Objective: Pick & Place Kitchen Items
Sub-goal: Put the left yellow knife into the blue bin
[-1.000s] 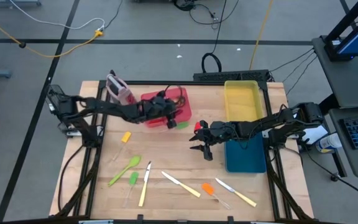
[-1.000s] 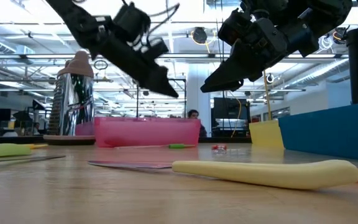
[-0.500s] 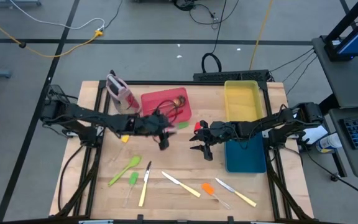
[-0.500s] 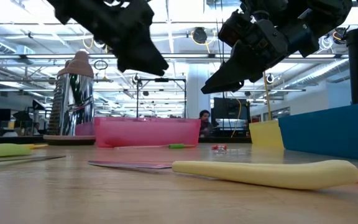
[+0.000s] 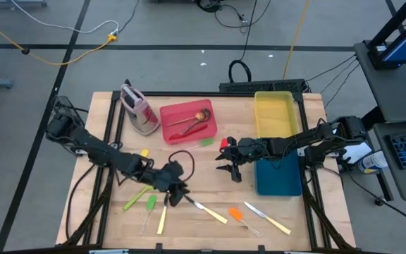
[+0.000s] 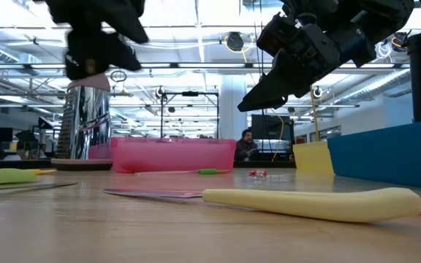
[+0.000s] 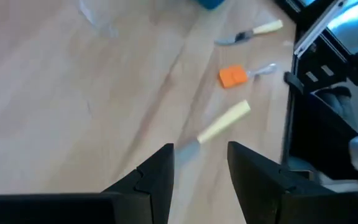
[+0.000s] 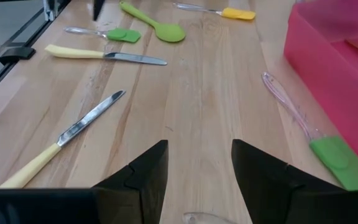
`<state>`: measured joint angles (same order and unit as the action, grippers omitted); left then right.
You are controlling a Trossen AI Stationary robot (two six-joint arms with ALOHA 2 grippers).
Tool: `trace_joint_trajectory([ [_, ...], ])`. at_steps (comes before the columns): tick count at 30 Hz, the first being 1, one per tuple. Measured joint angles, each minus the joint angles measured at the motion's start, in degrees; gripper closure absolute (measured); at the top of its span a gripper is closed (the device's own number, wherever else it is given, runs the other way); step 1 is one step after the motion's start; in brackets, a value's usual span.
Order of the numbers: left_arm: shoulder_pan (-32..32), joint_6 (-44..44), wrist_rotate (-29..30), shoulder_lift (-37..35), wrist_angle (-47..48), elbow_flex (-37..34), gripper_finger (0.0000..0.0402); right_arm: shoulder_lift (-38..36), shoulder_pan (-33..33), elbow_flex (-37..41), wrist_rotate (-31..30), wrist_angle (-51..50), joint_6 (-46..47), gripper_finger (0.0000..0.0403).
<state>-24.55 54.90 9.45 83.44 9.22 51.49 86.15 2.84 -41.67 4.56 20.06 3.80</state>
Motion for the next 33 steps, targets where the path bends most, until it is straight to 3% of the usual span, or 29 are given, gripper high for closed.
trace_joint_trajectory([
  [6, -3.97, 15.52, -0.48, 3.03, 15.61, 5.22, 0.025, 0.0, -0.18, 0.0, 0.0, 0.28, -2.38, 0.0234],
  [12, -8.17, 33.77, -6.95, 8.74, 17.21, 5.39, 0.025, 0.01, -0.16, 0.0, 0.0, 0.37, -4.94, 0.0234],
  [18, -11.9, 46.67, -14.82, 15.49, 18.08, 5.37, 0.025, 0.02, -0.16, 0.0, 0.0, 0.63, -6.64, 0.0234],
  [23, -13.31, 48.26, -16.96, 19.06, 17.6, 5.63, 0.025, 0.02, -0.16, 0.0, 0.01, 1.09, -6.73, 0.0234],
  [33, -13.47, 42.29, -14.93, 20.22, 22.28, 5.68, 0.0263, 0.02, -0.16, 0.0, 0.02, 1.91, -7.94, 0.0234],
])
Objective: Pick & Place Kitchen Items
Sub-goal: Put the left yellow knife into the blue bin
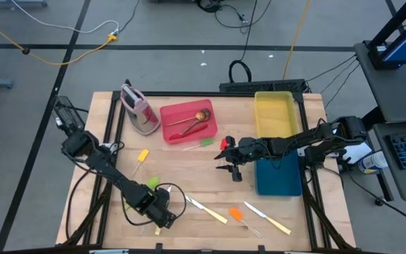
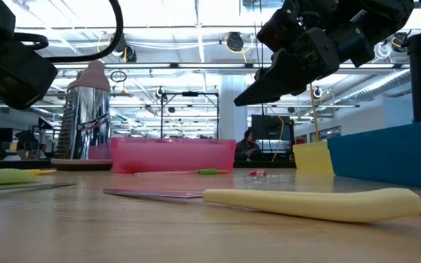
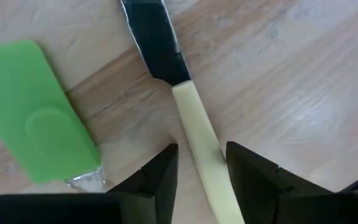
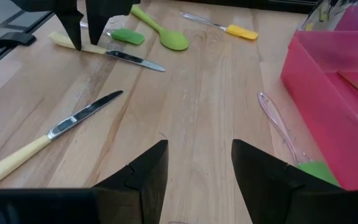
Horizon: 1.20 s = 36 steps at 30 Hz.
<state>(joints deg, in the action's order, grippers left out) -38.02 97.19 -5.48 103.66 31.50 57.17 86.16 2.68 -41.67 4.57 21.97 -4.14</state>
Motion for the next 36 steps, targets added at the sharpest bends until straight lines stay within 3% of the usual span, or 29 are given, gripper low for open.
trace_joint_trajectory([
  [5, 0.0, 0.15, 1.56, 0.0, 2.49, 0.0, 0.0328, 0.01, 0.0, 0.0, 0.01, 0.03, 0.0, 0.0234],
  [9, -0.1, -0.31, 6.03, -0.05, 4.31, 0.09, 0.0371, 0.01, 0.0, 0.0, 0.01, 0.03, 0.0, 0.0234],
  [15, 0.8, -1.7, 16.21, 0.04, 5.91, -0.17, 0.0369, 0.01, 0.0, 0.0, -0.01, 0.03, 0.0, 0.0234],
  [20, 2.01, -11.47, 21.55, 0.28, 6.13, -0.44, 0.0318, 0.01, 0.0, 0.0, 0.01, 0.03, 0.0, 0.0234],
  [24, 3.47, -18.79, 20.92, 0.3, 5.79, -0.37, 0.0292, 0.01, 0.0, 0.0, 0.01, 0.01, 0.0, 0.0234],
  [29, 5.31, -23.87, 20.07, 0.28, 5.58, -0.35, 0.0286, 0.01, 0.0, 0.0, 0.01, 0.01, 0.02, 0.0234],
  [36, 7.77, -28.3, 16.56, 0.21, 5.91, -0.32, 0.0347, 0.01, 0.0, -0.02, 0.01, 0.01, 0.02, 0.0234],
])
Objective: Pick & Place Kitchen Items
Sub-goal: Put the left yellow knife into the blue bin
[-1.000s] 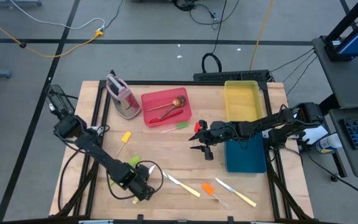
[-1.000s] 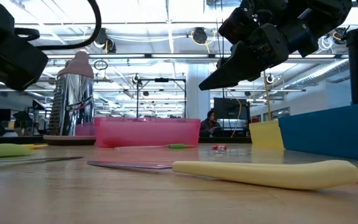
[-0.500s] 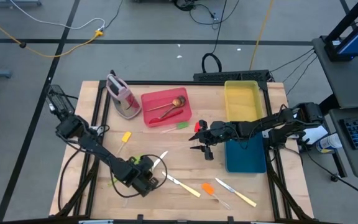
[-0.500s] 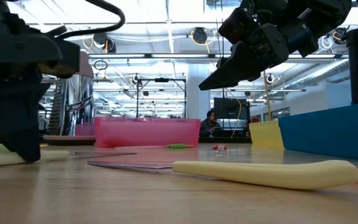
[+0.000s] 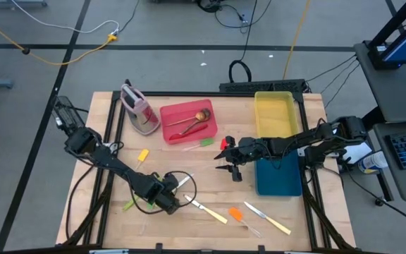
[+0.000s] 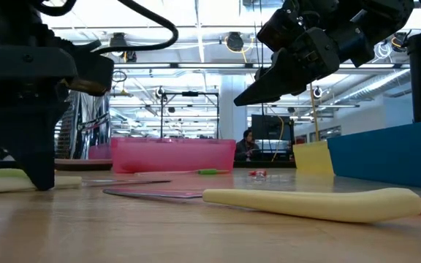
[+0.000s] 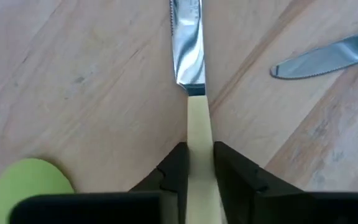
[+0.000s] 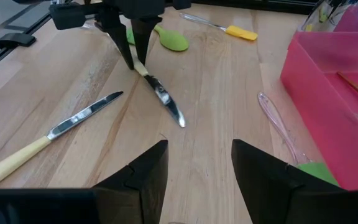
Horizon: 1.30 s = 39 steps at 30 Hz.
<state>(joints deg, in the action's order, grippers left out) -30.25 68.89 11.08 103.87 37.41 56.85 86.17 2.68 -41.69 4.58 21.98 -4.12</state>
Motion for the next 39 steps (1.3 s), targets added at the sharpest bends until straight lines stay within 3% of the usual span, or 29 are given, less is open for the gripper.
trace_joint_trajectory([
  [2, 0.85, -0.86, -0.33, -0.06, -0.24, 0.06, 0.0369, -0.02, 0.0, 0.02, 0.0, 0.0, 0.0, 0.0234],
  [7, 2.29, -1.19, 4.0, -0.39, -0.52, -0.06, 0.037, 0.0, 0.0, 0.02, 0.0, 0.0, 0.0, 0.0234],
  [15, 3.85, -3.35, 17.72, -5.46, -2.01, -0.27, 0.0364, 0.0, 0.0, 0.02, 0.0, 2.28, 0.0, 0.0234],
  [20, 5.76, -8.93, 31.24, -9.36, -6.0, -0.27, 0.0366, 0.0, 0.0, 0.02, 0.0, 6.17, 0.63, 0.0234],
  [25, 7.95, -21.45, 42.27, -11.0, -17.61, -0.16, 0.0362, 0.0, -0.02, 0.02, -0.07, 10.4, 6.12, 0.0234],
  [32, 11.4, -46.97, 45.54, -11.1, -40.14, -0.12, 0.0361, -0.02, -0.04, 0.02, -1.05, 21.79, 10.99, 0.0234],
  [39, 12.75, -57.31, 47.68, -11.14, -47.89, -0.05, 0.0367, 0.0, -0.62, 0.02, -15.3, 26.76, 12.4, 0.0234],
])
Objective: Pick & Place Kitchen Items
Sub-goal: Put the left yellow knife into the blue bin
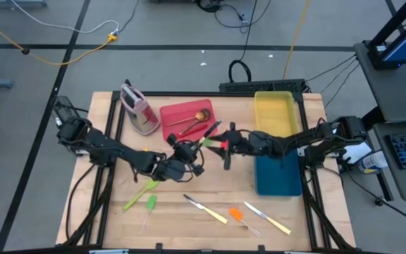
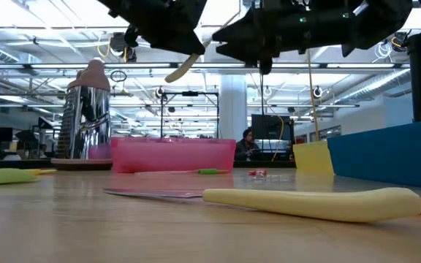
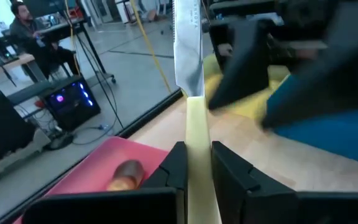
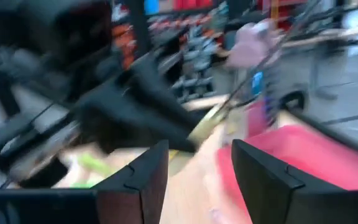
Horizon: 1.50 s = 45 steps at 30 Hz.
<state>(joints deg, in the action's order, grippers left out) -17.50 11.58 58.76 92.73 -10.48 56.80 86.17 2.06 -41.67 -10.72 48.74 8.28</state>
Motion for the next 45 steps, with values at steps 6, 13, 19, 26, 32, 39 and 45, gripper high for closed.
trace_joint_trajectory([
  [6, 0.62, -2.3, 2.26, 0.0, -0.01, 0.0, 0.0359, 0.0, -1.95, 0.0, 0.24, 5.19, -0.25, 0.0234],
  [13, 0.56, -2.85, 2.93, 0.0, -0.13, 0.0, 0.0363, 0.0, -4.99, 0.0, 0.26, 8.58, 1.64, 0.0234],
  [19, 1.19, -3.99, 3.31, 0.0, -0.15, 0.02, 0.0358, 0.0, -8.06, -0.02, 0.49, 10.31, 1.71, 0.0234],
  [26, 2.45, -4.42, 2.72, -0.02, -0.14, 0.04, 0.0356, 0.0, -10.39, 0.0, 4.04, 10.66, 0.22, 0.0253],
  [32, 2.8, -4.42, 2.71, -0.02, -0.11, 0.04, 0.0356, 0.0, -10.31, -0.01, 4.96, 10.66, -1.25, 0.0342],
  [39, 3.46, -4.4, 2.43, -0.05, -0.17, 0.07, 0.0356, -0.02, -10.22, -0.02, 4.89, 10.45, -2.12, 0.039],
  [45, 4.39, -4.36, -2.11, -0.09, -0.17, 0.11, 0.0356, 0.0, -9.61, 0.0, 4.95, 5.62, -4.12, 0.0398],
])
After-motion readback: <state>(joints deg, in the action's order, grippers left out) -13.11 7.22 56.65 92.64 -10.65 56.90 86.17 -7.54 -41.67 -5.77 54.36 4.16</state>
